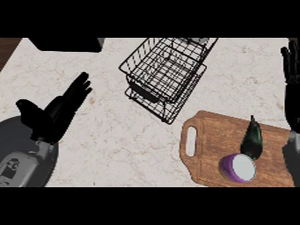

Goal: Pick the eggplant from the cutting board and place it in the tiered basket

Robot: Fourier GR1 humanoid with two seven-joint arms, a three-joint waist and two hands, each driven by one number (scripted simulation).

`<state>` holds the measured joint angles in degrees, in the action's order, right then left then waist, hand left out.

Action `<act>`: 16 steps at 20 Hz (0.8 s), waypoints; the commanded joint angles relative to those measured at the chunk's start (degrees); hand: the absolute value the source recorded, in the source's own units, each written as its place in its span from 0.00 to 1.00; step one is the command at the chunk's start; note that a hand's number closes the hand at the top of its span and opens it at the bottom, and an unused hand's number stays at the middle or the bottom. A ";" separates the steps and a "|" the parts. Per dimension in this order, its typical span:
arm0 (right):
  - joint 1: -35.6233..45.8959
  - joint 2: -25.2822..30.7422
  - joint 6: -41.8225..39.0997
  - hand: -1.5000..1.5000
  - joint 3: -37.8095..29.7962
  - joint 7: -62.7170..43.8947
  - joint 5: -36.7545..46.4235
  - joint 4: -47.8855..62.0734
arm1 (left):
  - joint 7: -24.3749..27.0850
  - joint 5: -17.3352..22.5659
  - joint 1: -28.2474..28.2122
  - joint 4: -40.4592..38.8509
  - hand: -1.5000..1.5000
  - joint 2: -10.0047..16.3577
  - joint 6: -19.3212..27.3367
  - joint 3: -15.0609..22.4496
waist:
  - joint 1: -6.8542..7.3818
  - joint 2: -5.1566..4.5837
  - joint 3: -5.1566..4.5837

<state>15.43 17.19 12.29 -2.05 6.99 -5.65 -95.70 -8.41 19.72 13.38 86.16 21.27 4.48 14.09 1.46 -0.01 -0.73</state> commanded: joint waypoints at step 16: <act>-6.49 -3.05 32.53 0.00 2.14 -35.08 30.32 15.09 | 1.44 -2.24 -9.18 0.16 0.50 2.33 2.26 -6.55 | -1.44 0.11 0.57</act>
<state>9.54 12.05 42.33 -4.43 -19.07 14.97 -79.55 -7.75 18.04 4.95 87.30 24.10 6.77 8.08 0.34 -0.14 -0.20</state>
